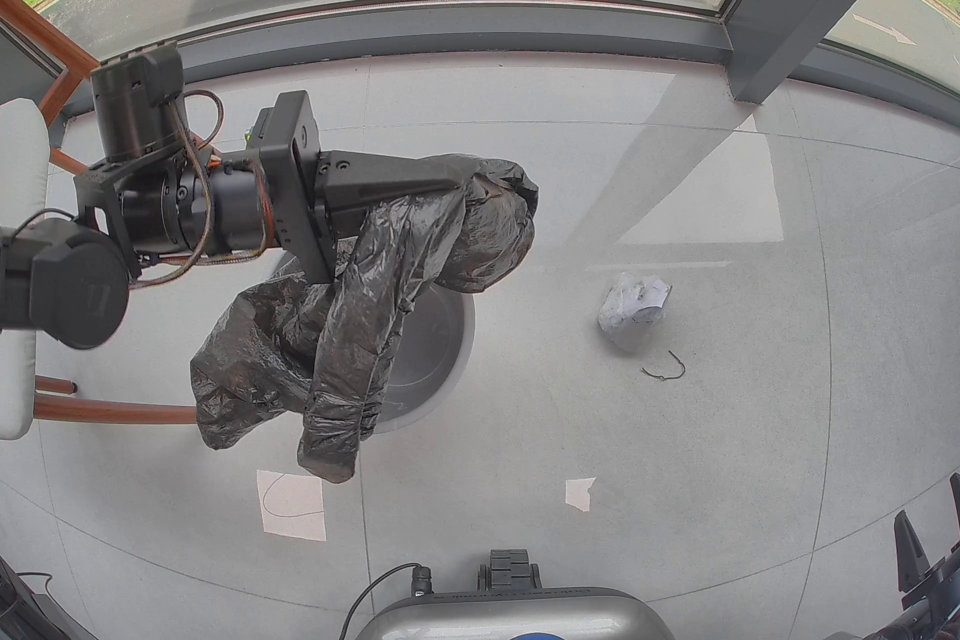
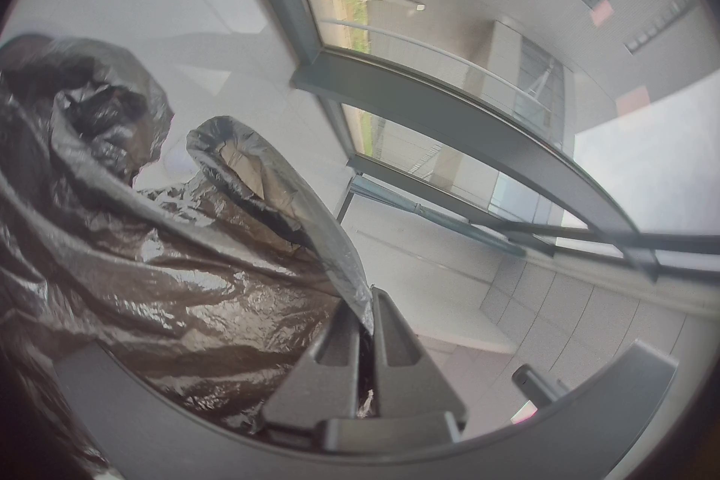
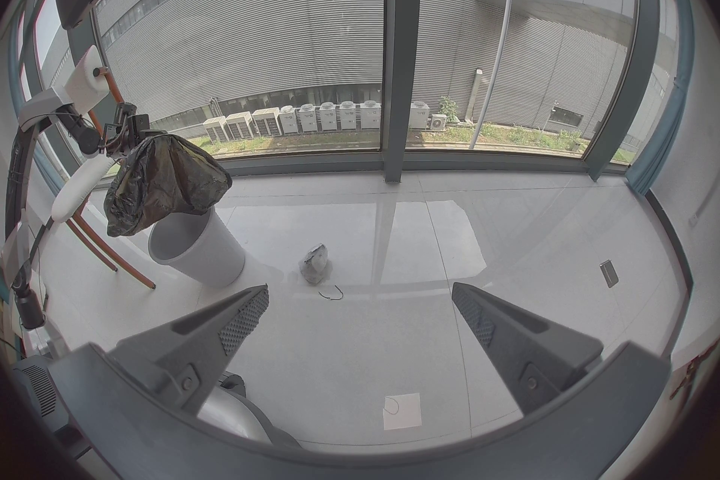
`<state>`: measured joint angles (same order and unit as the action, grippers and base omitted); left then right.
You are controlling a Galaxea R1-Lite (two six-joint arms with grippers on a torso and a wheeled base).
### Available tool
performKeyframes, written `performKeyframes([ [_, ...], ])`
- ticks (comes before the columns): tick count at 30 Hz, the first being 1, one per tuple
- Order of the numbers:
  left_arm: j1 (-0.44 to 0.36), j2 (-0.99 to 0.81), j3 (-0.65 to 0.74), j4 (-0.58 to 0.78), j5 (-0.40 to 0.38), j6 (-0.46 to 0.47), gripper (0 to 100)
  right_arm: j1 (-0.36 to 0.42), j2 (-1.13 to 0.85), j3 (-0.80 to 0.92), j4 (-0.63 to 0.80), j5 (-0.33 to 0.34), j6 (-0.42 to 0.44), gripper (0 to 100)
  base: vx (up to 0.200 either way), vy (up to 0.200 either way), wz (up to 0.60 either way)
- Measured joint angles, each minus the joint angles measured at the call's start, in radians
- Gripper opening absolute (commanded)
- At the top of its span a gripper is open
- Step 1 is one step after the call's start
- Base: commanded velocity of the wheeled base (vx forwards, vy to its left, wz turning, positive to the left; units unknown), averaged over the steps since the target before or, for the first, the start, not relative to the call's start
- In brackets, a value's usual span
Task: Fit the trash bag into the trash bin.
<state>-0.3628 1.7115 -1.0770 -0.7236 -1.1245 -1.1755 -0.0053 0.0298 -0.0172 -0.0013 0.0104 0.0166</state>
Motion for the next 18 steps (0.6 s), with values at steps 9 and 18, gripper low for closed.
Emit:
performKeyframes([
  [9, -0.001, 0.031, 0.182, -0.456, 0.173, 0.068, 0, 0.001, -0.006, 0.0, 0.001, 0.001, -0.004, 100, 0.0, 0.0, 0.0],
  [18, -0.039, 0.044, 0.241, -0.392, 0.629, 0.261, 0, 0.003, -0.012, 0.0, 0.002, 0.001, -0.009, 100, 0.0, 0.0, 0.0],
])
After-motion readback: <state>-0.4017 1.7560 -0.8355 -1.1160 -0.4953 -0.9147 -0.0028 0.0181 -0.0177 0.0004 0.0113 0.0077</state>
